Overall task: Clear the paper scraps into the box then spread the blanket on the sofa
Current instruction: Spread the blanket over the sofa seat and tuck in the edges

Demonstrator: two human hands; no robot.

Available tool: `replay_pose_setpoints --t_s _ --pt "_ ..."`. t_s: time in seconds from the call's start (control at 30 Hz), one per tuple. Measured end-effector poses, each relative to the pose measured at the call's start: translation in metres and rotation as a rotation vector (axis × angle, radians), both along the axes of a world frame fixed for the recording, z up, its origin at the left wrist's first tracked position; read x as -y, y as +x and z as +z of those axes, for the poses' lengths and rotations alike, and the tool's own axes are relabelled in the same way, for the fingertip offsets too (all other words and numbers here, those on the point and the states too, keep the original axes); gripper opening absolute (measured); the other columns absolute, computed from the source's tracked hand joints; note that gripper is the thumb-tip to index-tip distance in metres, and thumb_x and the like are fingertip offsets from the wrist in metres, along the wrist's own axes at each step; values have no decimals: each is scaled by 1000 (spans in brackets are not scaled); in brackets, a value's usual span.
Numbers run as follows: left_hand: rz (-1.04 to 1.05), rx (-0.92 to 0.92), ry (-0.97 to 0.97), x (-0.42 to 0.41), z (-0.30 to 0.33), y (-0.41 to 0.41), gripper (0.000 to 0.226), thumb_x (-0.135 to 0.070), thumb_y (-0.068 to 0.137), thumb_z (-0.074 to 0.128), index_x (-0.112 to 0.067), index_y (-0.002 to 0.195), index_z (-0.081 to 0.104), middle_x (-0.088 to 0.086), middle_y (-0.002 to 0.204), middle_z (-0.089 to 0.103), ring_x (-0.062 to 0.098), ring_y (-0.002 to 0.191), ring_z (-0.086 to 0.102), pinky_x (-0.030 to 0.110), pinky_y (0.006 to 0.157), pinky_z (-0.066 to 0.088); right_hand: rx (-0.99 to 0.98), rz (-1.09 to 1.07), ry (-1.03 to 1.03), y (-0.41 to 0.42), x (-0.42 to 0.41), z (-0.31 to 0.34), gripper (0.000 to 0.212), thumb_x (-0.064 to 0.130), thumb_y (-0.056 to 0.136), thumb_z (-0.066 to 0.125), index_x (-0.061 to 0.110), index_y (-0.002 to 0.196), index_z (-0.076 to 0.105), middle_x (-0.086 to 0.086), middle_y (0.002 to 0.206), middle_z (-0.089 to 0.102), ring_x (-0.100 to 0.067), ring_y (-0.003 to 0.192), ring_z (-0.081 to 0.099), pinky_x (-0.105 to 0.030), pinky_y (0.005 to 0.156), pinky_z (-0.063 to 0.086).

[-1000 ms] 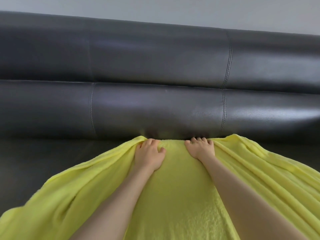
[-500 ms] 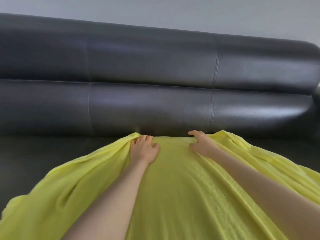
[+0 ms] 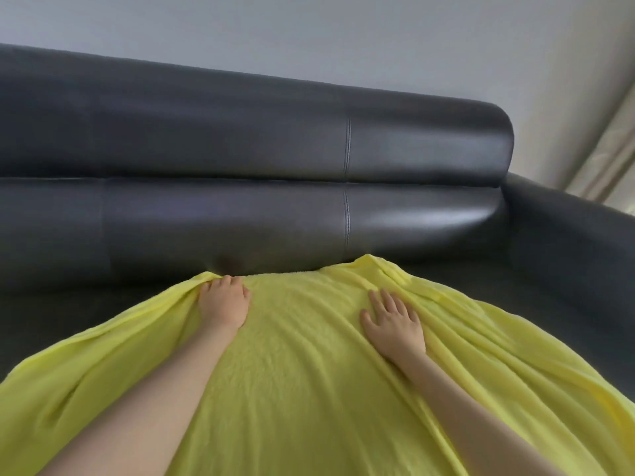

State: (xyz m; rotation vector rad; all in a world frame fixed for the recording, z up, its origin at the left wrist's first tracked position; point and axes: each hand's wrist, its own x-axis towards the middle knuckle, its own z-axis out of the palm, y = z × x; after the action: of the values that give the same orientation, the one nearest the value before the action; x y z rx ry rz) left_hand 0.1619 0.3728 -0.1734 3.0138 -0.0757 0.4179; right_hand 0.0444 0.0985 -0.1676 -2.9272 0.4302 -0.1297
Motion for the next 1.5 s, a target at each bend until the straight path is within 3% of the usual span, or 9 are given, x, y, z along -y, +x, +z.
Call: replay_pose_setpoints --t_s 0.13,0.27,0.43,0.63,0.77,1.13,1.5 --pt "11 -12 26 37 15 -18 38 -14 96 39 -16 134 47 5 132 50 22 123 45 34 102 35 29 -12 -31 -1 -2 -8 63 55 97 16 30 154 4 4 162 2 -16 149 3 -38 120 5" --pt "-250 -35 -177 113 19 -56 37 -26 95 40 -16 129 52 4 138 49 21 128 43 35 106 33 25 -24 -41 -1 -3 -8 64 55 97 16 30 154 4 4 162 2 -16 149 3 -38 120 5" --pt "-296 -107 -234 135 -7 -82 53 -41 99 25 -26 150 29 0 160 17 14 148 10 35 121 5 7 -23 -45 -1 -2 -8 64 55 97 15 30 155 4 4 162 1 -15 149 2 -37 119 4" --pt "-327 -108 -240 132 -7 -82 53 -44 100 21 -29 150 28 -3 160 17 12 148 9 34 120 4 -62 57 22 -3 15 0 64 61 97 16 35 154 4 8 162 2 -16 149 4 -39 119 5" --pt "-342 -92 -244 126 -12 -80 57 -52 99 14 -31 150 29 -5 159 19 11 147 11 33 120 5 -82 59 191 -14 65 11 61 61 98 16 38 153 8 9 161 8 -16 148 8 -40 120 6" --pt "-359 -88 -183 127 -13 -82 57 -54 99 13 -33 151 23 -7 160 15 11 147 9 34 121 5 -30 -36 -94 -25 81 -2 57 51 100 10 31 154 7 7 162 5 -13 149 5 -36 120 4" --pt "-342 -95 -131 130 -12 -81 56 -53 99 15 -33 152 19 -7 160 13 11 147 9 34 120 5 -108 55 -25 -17 96 -4 58 53 100 10 34 154 -2 7 162 -6 -12 148 -4 -37 119 -4"
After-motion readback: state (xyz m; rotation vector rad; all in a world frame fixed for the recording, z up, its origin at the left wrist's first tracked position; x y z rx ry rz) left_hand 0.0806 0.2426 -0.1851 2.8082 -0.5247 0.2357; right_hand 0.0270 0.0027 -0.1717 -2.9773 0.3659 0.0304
